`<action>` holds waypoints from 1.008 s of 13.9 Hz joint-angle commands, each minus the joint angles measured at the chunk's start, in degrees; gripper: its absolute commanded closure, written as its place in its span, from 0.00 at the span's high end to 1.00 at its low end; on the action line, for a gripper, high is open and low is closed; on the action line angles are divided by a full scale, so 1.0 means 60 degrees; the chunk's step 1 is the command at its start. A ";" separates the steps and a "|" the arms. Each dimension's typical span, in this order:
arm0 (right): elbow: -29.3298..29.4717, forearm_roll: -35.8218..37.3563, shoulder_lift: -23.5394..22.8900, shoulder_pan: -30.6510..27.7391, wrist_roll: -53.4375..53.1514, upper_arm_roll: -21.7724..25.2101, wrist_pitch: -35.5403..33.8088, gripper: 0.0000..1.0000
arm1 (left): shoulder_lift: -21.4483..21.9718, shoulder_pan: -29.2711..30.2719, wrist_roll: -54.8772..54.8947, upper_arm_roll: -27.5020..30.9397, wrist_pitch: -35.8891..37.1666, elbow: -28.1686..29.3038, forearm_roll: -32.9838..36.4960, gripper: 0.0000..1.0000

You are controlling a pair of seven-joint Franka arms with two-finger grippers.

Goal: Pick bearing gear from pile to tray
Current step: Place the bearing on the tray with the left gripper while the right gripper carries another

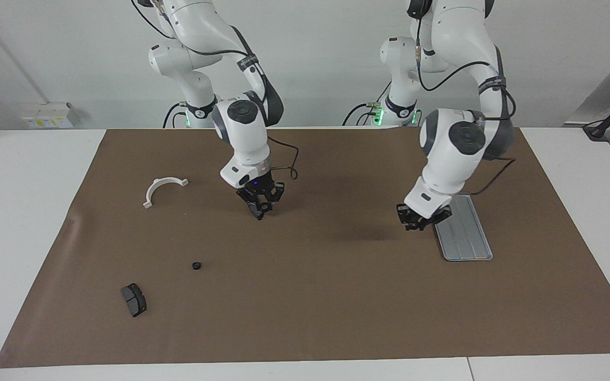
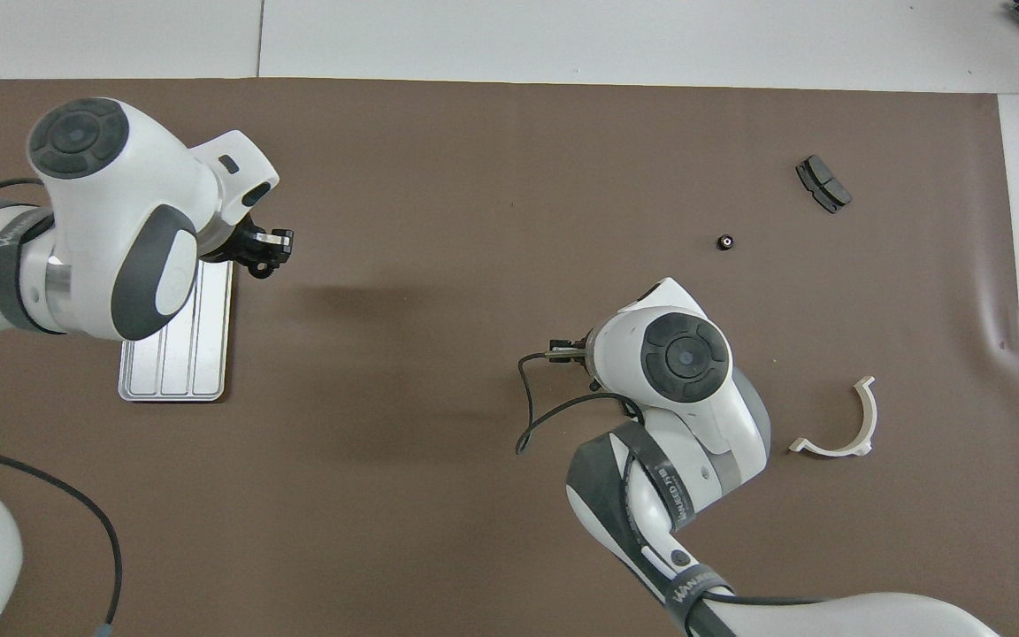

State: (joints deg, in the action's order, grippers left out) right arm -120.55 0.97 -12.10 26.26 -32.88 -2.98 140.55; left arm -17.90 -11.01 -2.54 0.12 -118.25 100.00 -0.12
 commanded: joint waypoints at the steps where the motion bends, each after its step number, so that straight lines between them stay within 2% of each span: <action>1: 0.1570 -0.0088 -0.1289 0.0747 -0.1150 0.0028 -0.0207 0.10 | 0.0419 0.1171 0.1736 -0.0123 -0.0576 0.1083 -0.0170 0.08; 2: 0.2199 -0.0001 -0.1773 0.1041 -0.1765 0.0028 -0.0353 0.10 | 0.0580 0.1552 0.2250 -0.0123 -0.1029 0.1551 -0.0170 0.08; 4: 0.3051 0.0044 -0.2274 0.1234 -0.2297 0.0028 -0.0734 0.11 | 0.0815 0.1965 0.2766 -0.0108 -0.1865 0.2475 -0.0185 0.09; 6: 0.3274 0.0029 -0.2524 0.1395 -0.2327 0.0028 -0.0663 0.13 | 0.0918 0.2069 0.2797 -0.0093 -0.2423 0.3150 -0.0185 0.20; 7: 0.3260 0.0044 -0.2626 0.1439 -0.2414 0.0028 -0.0589 0.14 | 0.0933 0.2069 0.2797 -0.0093 -0.2570 0.3385 -0.0185 0.20; 9: 0.3245 0.0059 -0.2817 0.1570 -0.2518 0.0043 -0.0298 0.22 | 0.1050 0.2054 0.2797 -0.0093 -0.2689 0.3722 -0.0185 0.21; 10: 0.3202 0.0102 -0.2818 0.1571 -0.2518 0.0043 -0.0267 0.31 | 0.1108 0.2054 0.2811 -0.0093 -0.2733 0.3884 -0.0199 0.22; 11: 0.3245 0.0132 -0.2832 0.1557 -0.2518 0.0043 -0.0339 0.58 | 0.1210 0.2069 0.2855 -0.0093 -0.2747 0.4103 -0.0185 0.22; 12: 0.3274 0.0132 -0.2832 0.1556 -0.2503 0.0057 -0.0412 1.00 | 0.1269 0.2098 0.3000 -0.0079 -0.2733 0.4264 -0.0199 0.22; 14: 0.3289 0.0117 -0.2672 0.1411 -0.2489 0.0130 -0.0471 1.00 | 0.1328 0.2346 0.3352 -0.0079 -0.2660 0.4368 -0.0185 0.22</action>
State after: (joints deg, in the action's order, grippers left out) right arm -102.04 1.12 -28.44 35.31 -46.48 -2.68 138.47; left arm -12.06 1.44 14.54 -0.29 -133.22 122.51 -0.31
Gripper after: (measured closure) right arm 0.388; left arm 0.652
